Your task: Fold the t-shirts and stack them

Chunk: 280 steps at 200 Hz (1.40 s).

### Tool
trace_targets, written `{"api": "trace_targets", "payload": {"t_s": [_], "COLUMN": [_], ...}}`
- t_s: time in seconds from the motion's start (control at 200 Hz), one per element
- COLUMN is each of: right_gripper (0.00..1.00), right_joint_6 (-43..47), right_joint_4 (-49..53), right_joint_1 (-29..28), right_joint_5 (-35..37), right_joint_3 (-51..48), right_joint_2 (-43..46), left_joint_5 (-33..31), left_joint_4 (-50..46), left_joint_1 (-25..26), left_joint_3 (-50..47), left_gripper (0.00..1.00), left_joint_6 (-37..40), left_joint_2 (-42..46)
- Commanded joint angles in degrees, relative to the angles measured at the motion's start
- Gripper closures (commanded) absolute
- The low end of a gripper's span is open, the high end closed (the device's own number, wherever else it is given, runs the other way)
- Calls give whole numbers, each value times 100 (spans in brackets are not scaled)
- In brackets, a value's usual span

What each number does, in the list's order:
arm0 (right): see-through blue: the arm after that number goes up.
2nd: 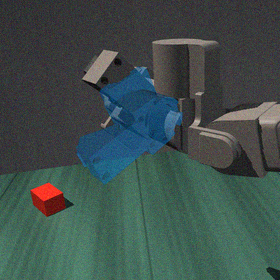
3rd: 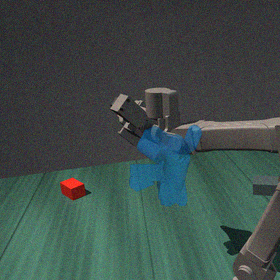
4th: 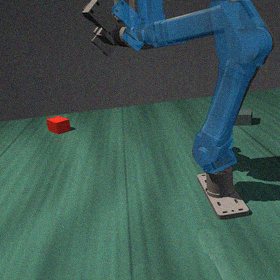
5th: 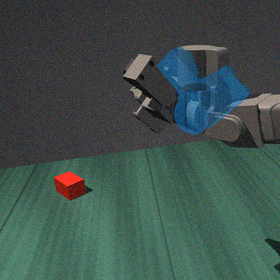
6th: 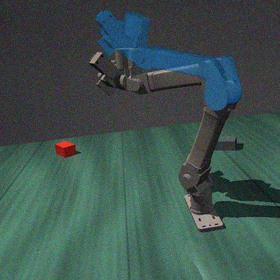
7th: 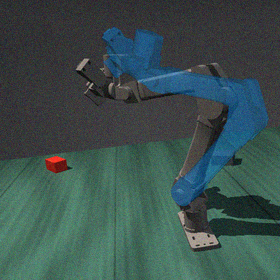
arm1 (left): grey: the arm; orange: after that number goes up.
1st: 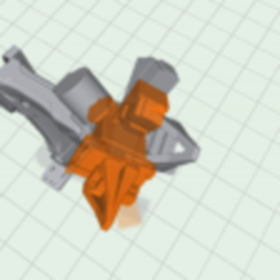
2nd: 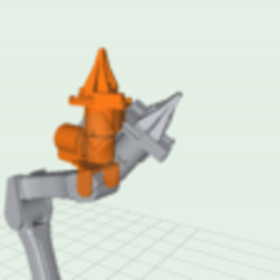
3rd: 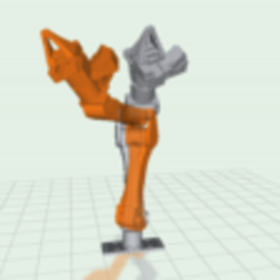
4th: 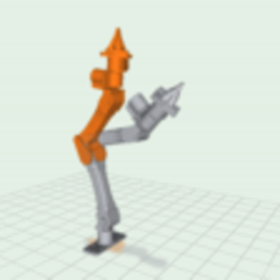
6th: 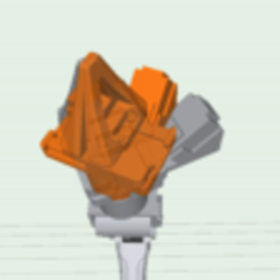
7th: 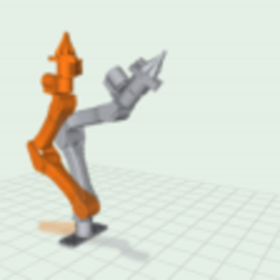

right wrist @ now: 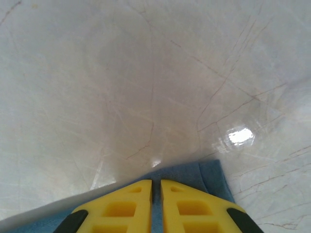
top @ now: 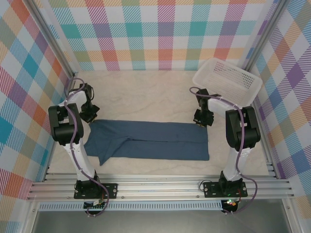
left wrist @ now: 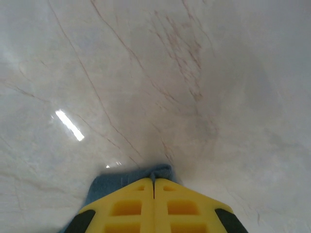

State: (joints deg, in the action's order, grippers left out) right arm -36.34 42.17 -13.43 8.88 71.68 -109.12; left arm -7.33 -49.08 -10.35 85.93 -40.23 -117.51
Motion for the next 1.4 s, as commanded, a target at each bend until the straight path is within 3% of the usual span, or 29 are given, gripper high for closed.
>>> {"api": "trace_targets", "payload": {"t_s": [0.0,0.315,0.405,0.49,0.59,0.8,0.88,0.955,1.045,1.205,1.395], "right_gripper": [89,89,86,82,78,75,75,75,75,74,71], "right_joint_6": [117,195,307,424,552,689,681,690,715,750,710], "right_joint_4": [283,161,117,124,138,149,95,-10,-139,-218,-100], "right_joint_1": [85,78,76,62,36,-141,-184,-238,-298,-350,-318], "right_joint_5": [329,162,135,138,153,208,61,-85,-268,-389,-405], "right_joint_3": [6,89,152,243,302,271,192,87,-25,-123,-136], "right_joint_2": [-284,-408,-391,-327,-141,425,534,613,677,628,391], "left_joint_5": [-334,-131,-343,-571,-1010,-718,-38,487,323,612,706], "left_joint_4": [-251,-540,-756,-748,-815,-785,-464,-383,-581,-361,441], "left_joint_1": [-227,-239,-226,-223,-48,883,1184,1274,1123,305,81], "left_joint_3": [467,1279,1408,1365,1365,176,-671,-1272,-1575,-1835,-1927], "left_gripper": [100,100,91,64,56,60,69,70,70,68,66], "left_joint_6": [76,350,368,417,540,343,180,3,-1,404,1129], "left_joint_2": [-182,-804,-892,-659,-102,1424,1856,2049,2242,2418,2004]}}
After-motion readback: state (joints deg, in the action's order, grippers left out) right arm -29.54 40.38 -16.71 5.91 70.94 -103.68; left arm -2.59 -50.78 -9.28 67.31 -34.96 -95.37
